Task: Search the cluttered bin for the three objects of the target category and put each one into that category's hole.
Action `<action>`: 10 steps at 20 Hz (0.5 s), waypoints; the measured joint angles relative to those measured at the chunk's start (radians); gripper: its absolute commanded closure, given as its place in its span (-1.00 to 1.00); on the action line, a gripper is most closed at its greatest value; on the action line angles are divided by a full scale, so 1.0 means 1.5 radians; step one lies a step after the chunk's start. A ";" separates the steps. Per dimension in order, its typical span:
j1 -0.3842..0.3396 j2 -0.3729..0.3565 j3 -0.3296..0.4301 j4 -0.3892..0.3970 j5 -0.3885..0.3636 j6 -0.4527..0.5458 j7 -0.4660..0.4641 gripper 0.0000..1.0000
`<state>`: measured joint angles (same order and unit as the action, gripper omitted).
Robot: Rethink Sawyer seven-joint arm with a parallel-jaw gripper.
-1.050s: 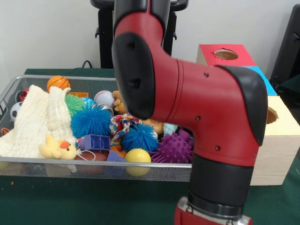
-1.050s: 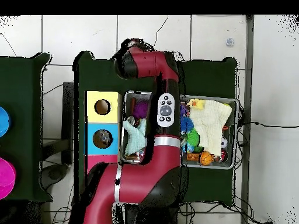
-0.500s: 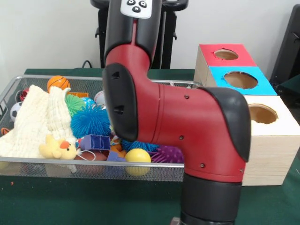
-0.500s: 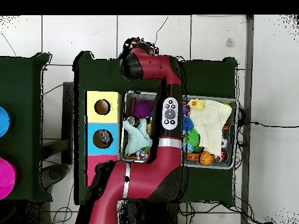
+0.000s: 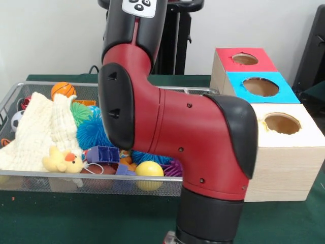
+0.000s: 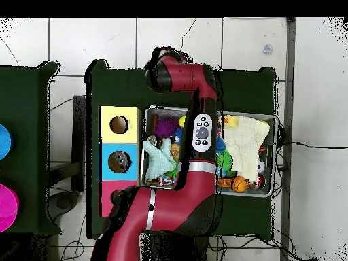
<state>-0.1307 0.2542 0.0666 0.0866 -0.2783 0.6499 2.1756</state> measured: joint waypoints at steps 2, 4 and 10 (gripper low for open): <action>-0.001 0.000 -0.002 0.000 0.000 0.042 0.000 -1.00; -0.001 -0.001 -0.005 0.001 0.003 0.122 0.000 -1.00; -0.002 -0.028 -0.011 0.021 0.022 0.296 0.000 -1.00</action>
<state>-0.1332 0.2126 0.0500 0.1179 -0.2459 1.0935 2.1756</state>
